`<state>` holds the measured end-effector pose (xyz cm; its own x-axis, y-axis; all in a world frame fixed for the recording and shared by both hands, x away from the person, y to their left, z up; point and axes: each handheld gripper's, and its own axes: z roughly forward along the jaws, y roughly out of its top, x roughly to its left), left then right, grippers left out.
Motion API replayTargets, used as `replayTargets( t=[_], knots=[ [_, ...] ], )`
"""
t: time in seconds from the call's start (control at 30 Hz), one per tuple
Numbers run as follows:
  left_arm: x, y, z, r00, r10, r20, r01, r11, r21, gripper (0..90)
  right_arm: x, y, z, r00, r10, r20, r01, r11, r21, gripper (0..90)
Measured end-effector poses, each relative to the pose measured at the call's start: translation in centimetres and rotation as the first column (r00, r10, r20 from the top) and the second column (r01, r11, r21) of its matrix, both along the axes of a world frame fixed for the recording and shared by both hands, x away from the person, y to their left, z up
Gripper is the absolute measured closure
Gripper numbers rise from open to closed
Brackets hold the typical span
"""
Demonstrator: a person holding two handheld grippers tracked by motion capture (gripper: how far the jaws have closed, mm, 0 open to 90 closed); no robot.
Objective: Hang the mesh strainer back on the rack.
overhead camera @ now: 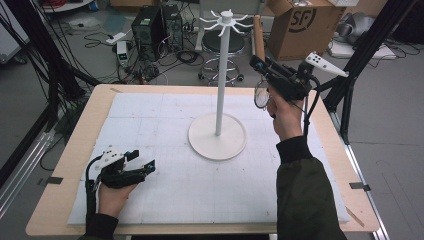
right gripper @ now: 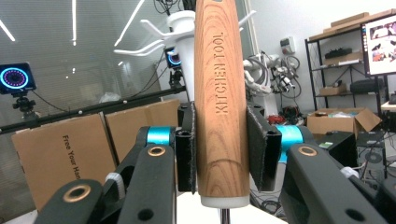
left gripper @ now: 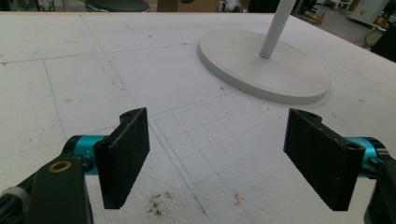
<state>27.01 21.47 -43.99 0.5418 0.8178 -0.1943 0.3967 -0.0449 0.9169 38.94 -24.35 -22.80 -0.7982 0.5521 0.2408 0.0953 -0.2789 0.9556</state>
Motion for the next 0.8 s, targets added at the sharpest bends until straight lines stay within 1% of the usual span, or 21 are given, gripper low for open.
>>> replayTargets(
  t=[0.1,0.2,0.33,0.63,0.67,0.73,0.8],
  knots=[
    [0.0,0.0,0.0,1.0000,-0.001,0.001,0.001,1.0000,-0.001,23.1,0.4,0.0,-0.2,0.9999,0.007,-0.007,-0.007,1.0000,0.003,67.7],
    [0.0,0.0,-0.1,1.0000,-0.002,-0.002,0.002,1.0000,0.000,23.1,0.5,0.2,-0.2,0.9998,0.017,-0.009,-0.017,0.9999,0.000,67.7],
    [0.0,0.0,0.0,1.0000,0.001,-0.001,-0.001,1.0000,0.001,23.1,0.8,0.5,-0.4,0.9996,0.023,-0.018,-0.023,0.9997,0.007,67.7],
    [0.0,0.0,0.0,1.0000,-0.003,0.000,0.003,1.0000,0.000,23.1,1.1,0.9,-0.2,0.9986,0.044,-0.029,-0.043,0.9990,0.004,67.7],
    [0.0,0.0,0.0,1.0000,-0.003,-0.001,0.003,1.0000,0.001,23.1,1.2,1.0,-0.2,0.9987,0.042,-0.027,-0.042,0.9991,-0.001,67.7],
    [0.0,0.0,0.0,1.0000,-0.003,-0.001,0.003,1.0000,0.002,23.1,1.3,1.0,-0.3,0.9978,0.054,-0.039,-0.053,0.9986,0.005,67.7],
    [0.0,0.0,0.0,1.0000,-0.001,0.000,0.001,1.0000,0.001,23.1,1.4,1.0,-0.3,0.9977,0.055,-0.039,-0.055,0.9985,0.007,67.7]
  ],
)
